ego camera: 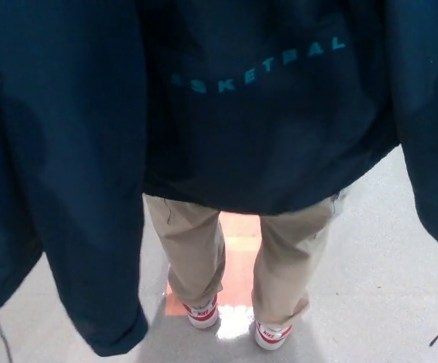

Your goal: A person hands a coat to the robot and the robot grabs it with both hands and holds it while the person wears the coat.

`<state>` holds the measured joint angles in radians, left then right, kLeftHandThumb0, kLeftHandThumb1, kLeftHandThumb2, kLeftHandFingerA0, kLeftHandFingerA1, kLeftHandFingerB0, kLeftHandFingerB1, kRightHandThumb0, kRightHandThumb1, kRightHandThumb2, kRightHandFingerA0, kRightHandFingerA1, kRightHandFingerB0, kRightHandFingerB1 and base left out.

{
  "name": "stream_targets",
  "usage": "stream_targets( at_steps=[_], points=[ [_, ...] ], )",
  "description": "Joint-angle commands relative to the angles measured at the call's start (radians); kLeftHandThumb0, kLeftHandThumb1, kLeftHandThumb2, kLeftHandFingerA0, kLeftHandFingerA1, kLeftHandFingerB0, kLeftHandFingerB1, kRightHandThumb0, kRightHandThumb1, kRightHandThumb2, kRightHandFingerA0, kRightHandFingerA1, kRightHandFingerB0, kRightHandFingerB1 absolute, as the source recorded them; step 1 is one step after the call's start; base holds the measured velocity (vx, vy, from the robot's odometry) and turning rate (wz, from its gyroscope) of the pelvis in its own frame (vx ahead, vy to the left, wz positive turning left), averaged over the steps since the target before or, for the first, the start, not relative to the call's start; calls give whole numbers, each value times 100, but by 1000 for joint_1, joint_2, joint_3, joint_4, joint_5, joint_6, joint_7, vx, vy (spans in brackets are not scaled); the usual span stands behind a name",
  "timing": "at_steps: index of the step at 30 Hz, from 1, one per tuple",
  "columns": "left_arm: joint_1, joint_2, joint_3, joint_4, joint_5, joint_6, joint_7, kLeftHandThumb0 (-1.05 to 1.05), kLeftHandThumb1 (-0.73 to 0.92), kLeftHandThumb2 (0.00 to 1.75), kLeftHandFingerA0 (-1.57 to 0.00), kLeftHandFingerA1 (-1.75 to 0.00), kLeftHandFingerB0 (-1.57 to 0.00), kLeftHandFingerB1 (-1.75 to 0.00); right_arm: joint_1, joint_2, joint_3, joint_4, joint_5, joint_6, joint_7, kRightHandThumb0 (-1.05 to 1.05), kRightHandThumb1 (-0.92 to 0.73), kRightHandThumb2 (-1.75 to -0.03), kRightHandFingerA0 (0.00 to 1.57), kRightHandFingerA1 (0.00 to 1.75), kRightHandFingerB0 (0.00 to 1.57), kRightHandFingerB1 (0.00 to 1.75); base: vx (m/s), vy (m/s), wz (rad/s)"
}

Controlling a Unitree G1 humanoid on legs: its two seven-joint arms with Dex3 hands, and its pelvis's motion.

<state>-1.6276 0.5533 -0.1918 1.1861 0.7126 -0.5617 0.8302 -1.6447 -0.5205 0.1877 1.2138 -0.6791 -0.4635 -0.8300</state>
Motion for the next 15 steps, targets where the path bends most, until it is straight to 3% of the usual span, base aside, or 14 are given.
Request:
stream_targets(
  at_steps=[1, 2, 3, 4, 5, 6, 7, 8, 10, 11, 15],
  points=[
    [-9, 32, 7, 1, -31, 13, 5, -6, 75, 65, -76, -175, -56, -154, -11, -19, -9, 0, 35, 12, 7, 2, -65, -82, 114, 121, 74, 113, 0, 0, 0],
    [-9, 33, 6, 1, -31, 12, 5, -5, 74, 65, -76, -175, -56, -154, -11, -20, -9, 0, 36, 11, 8, 4, -62, -81, 107, 135, 73, 115, 0, 0, 0],
    [-9, 34, 6, 1, -30, 13, 3, -5, 74, 65, -76, -175, -56, -154, -11, -20, -9, 0, 35, 10, 6, 4, -62, -81, 107, 135, 73, 115, 0, 0, 0],
    [-11, 35, 5, 3, -29, 14, 4, -10, 63, 83, -115, -149, -76, -127, -14, -20, -5, 0, 31, 13, 1, 6, -62, -81, 103, 146, 72, 116, 0, 0, 0],
    [-13, 37, 4, 4, -29, 12, 3, -11, 64, 83, -116, -151, -76, -128, -15, -20, -4, 1, 30, 13, -1, 5, -61, -80, 100, 148, 73, 116, 0, 0, 0],
    [-13, 38, 4, 4, -30, 11, 2, -11, 64, 83, -116, -151, -76, -128, -15, -20, -4, 1, 30, 12, -1, 5, -61, -80, 100, 148, 73, 116, 0, 0, 0],
    [-16, 39, 1, 4, -25, 20, 4, -5, 75, 67, -77, -175, -57, -153, -17, -19, -2, 2, 28, 15, -4, 6, -62, -79, 104, 140, 73, 114, 0, 0, 0],
    [-19, 39, 0, 4, -25, 23, 4, -10, 64, 83, -117, -150, -75, -127, -19, -19, -1, 2, 27, 16, -6, 6, -62, -78, 104, 140, 72, 115, 0, 0, 0],
    [-21, 39, -3, 3, -22, 27, 8, -9, 64, 85, -116, -148, -76, -126, -20, -19, 1, 2, 26, 17, -6, 5, -61, -78, 102, 146, 72, 116, 0, 0, 0],
    [-25, 38, -6, 3, -20, 32, 12, -6, 75, 69, -79, -175, -59, -150, -22, -21, 4, 2, 24, 16, -7, 5, -60, -79, 97, 154, 73, 117, 0, 0, 0],
    [-30, 33, -8, 2, -22, 43, 11, -7, 76, 69, -80, -175, -62, -148, -26, -21, 8, 3, 22, 17, -16, 5, -58, -81, 93, 162, 74, 121, 0, 0, 0]
  ],
)
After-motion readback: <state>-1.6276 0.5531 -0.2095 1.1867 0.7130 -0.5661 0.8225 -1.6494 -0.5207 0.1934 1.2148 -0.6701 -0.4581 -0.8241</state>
